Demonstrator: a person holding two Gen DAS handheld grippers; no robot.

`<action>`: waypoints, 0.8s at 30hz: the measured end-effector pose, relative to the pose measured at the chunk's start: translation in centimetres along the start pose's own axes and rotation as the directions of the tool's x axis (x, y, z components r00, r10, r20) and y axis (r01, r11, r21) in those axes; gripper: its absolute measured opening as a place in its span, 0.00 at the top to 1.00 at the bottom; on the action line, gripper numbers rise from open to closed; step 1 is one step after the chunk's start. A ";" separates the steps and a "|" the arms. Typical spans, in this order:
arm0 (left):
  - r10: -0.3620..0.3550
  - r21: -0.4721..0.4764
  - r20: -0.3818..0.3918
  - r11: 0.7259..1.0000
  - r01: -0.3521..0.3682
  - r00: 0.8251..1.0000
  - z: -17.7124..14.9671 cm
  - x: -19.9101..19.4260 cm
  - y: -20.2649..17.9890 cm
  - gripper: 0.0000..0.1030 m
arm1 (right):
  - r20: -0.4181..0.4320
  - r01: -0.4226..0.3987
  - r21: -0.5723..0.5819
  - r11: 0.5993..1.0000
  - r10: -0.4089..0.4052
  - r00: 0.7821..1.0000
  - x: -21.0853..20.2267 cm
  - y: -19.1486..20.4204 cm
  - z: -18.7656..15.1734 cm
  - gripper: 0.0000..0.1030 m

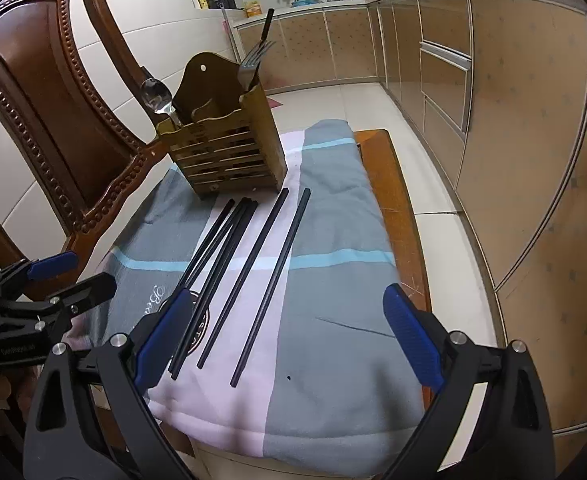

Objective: Organize utensils
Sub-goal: 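Move both tools back over the black chopsticks lying on the cloth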

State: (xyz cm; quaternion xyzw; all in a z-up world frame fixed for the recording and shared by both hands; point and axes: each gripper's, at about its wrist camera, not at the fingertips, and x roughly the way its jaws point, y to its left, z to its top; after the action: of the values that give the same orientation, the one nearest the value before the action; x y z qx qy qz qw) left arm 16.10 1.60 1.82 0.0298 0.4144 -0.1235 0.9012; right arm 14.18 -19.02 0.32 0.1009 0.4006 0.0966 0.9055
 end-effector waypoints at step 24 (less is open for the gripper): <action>0.024 -0.044 -0.027 0.999 -0.025 0.999 1.4 2.8 1.1 0.22 | -0.005 0.024 -0.062 0.998 -0.025 1.000 1.3 1.2 0.5 0.11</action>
State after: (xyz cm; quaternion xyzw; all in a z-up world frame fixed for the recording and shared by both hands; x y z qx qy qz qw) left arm 19.17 1.92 0.56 0.0167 0.4283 -0.1027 0.8976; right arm 15.32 -17.55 0.08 0.0678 0.4013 0.0980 0.9082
